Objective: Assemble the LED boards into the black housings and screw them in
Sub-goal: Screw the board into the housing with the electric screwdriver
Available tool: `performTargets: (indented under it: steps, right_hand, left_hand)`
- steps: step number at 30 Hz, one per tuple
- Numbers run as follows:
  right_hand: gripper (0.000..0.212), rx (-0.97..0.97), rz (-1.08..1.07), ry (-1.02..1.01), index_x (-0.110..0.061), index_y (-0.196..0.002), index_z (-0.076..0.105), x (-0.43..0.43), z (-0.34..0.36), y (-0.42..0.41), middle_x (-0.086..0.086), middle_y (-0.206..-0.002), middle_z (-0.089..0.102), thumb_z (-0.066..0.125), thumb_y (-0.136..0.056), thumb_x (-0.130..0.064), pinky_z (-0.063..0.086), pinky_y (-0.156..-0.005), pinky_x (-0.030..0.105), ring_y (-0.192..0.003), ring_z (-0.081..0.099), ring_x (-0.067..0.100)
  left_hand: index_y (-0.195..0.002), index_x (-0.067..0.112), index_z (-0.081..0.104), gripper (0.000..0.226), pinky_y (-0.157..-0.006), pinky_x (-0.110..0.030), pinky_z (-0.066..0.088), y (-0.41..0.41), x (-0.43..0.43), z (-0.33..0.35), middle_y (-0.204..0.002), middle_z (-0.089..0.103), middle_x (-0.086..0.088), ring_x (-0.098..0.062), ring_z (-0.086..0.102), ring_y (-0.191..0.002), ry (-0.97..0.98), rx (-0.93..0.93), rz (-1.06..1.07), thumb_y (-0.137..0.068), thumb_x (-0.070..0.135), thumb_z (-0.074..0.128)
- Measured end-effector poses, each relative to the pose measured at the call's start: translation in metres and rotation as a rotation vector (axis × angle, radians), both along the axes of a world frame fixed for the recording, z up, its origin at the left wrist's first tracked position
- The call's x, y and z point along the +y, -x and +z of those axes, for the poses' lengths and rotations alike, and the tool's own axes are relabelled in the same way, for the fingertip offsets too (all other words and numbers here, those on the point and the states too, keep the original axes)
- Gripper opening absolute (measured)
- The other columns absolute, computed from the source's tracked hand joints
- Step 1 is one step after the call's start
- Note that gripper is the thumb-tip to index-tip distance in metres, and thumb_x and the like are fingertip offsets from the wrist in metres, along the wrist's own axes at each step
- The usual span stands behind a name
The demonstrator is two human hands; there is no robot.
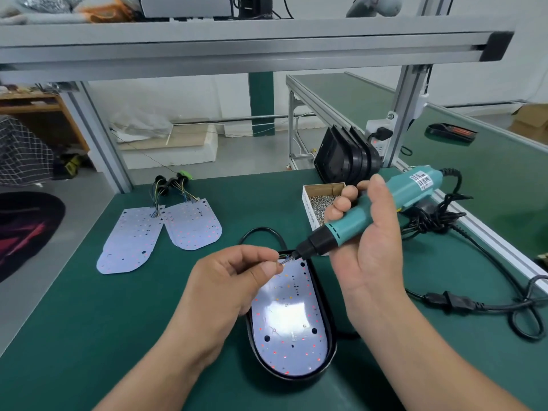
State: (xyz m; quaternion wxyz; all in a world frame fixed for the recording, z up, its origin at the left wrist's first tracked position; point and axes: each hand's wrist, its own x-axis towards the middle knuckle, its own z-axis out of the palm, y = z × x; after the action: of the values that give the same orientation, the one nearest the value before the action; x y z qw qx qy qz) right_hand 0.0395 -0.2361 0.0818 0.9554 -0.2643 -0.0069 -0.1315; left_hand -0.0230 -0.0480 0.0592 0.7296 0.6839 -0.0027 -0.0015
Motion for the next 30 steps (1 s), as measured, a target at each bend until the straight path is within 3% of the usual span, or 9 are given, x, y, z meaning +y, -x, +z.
performTargets:
  steps: [3,5,11,30]
  right_hand:
    - [0.017,-0.029,-0.001,-0.019,-0.015,-0.096,0.06,-0.0013,0.0021,0.0012,0.004,-0.086,0.06,0.068,-0.102,-0.029,0.05,-0.063,0.026,-0.067,0.055,0.015]
    - [0.018,-0.05,0.0,-0.028,-0.014,-0.097,0.059,-0.0023,0.0032,0.0017,0.004,-0.086,0.06,0.067,-0.103,-0.029,0.05,-0.063,0.026,-0.068,0.055,0.015]
    - [0.017,-0.058,0.015,-0.013,-0.015,-0.096,0.059,-0.0005,0.0029,0.0037,0.004,-0.087,0.059,0.066,-0.103,-0.028,0.05,-0.064,0.026,-0.069,0.055,0.015]
    - [0.015,-0.069,0.014,0.01,-0.016,-0.1,0.055,-0.0008,0.0027,0.0047,0.004,-0.086,0.06,0.067,-0.102,-0.024,0.049,-0.065,0.027,-0.068,0.055,0.015]
  left_hand:
    - [-0.097,0.02,0.084,0.025,-0.046,-0.021,0.029,-0.0003,-0.0006,0.001,-0.099,0.07,-0.032,-0.014,0.029,-0.05,0.084,0.043,-0.005,-0.074,0.026,0.085]
    - [-0.098,0.019,0.084,0.025,-0.046,-0.021,0.028,0.001,-0.0012,0.0013,-0.106,0.067,-0.036,-0.013,0.028,-0.049,0.1,0.062,-0.015,-0.074,0.024,0.085]
    - [-0.097,0.02,0.083,0.022,-0.044,-0.019,0.029,0.0027,-0.0015,0.0005,-0.103,0.081,-0.015,-0.011,0.028,-0.047,0.12,0.092,-0.058,-0.075,0.022,0.082]
    - [-0.096,0.019,0.083,0.022,-0.044,-0.02,0.026,0.0037,-0.0015,0.0017,-0.102,0.08,-0.018,-0.012,0.025,-0.048,0.137,0.111,-0.03,-0.074,0.02,0.082]
